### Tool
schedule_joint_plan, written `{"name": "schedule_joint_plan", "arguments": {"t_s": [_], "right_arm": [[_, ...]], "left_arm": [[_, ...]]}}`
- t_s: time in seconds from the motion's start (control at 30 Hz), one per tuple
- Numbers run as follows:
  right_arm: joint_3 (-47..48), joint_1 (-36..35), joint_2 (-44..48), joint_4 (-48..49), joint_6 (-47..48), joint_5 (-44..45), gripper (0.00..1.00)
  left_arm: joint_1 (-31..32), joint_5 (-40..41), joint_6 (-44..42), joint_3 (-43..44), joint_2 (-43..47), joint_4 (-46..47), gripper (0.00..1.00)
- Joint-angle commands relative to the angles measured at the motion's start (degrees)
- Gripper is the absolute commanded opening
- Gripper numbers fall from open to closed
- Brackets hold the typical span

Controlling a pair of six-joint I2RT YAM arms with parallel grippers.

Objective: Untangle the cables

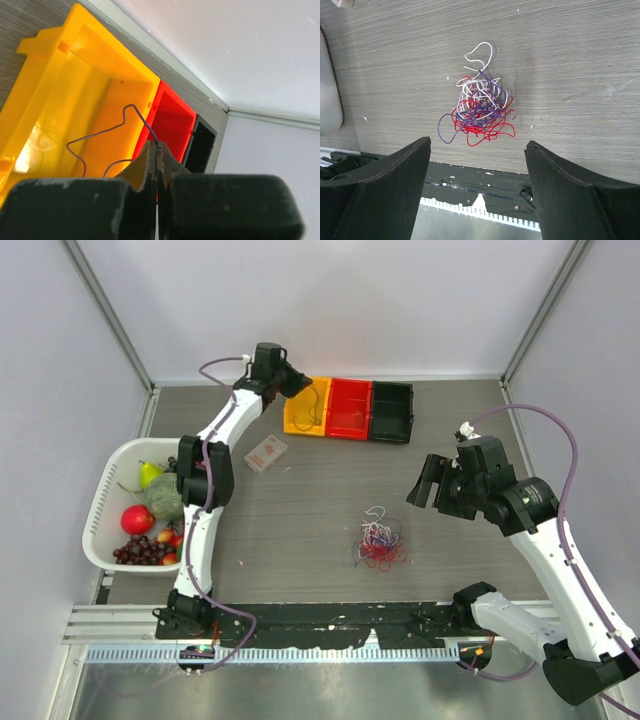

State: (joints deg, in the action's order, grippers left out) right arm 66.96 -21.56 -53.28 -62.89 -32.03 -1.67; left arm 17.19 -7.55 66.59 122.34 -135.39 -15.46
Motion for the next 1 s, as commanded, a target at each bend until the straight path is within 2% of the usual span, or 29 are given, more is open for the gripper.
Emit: {"name": "schedule_joint_plan", "arguments": {"t_s": [0.0,0.27,0.43,0.67,0.83,0.97], "right_arm": [[0.7,0.1,-0.2,1.0,-0.4,0.6,0.81],[1.3,0.1,3.2,-0.3,-5.2,0.7,0.81],[2.2,0.1,3.5,-2.2,-4.5,0.8,0.81],[3.3,0.1,1.3,-1.9,-5.1,-0.4,0.81],[3.3,0.1,0.5,-1.4,-5.6,-0.5,0.81],[2.1,0.1,0.5,-0.5,-6.3,-0.3,0.81]], "left_arm": [[-0.8,-0.4,-3.7,6.4,-2.4,-4.3,0.00],[-1.5,-0.3,-8.8,11.6,-4.9,-7.5,0.00],[-1.5,-3.7,-7.2,14.7,-6.6,-6.5,0.00],[-1.1,-2.8,-8.0,6.9,-0.8,1.9,0.00],[-1.7,-5.8,-6.3,11.8,-4.1,2.5,0.00],[-1.5,-7.9,-3.6,11.8,-4.6,8.2,0.00]]}}
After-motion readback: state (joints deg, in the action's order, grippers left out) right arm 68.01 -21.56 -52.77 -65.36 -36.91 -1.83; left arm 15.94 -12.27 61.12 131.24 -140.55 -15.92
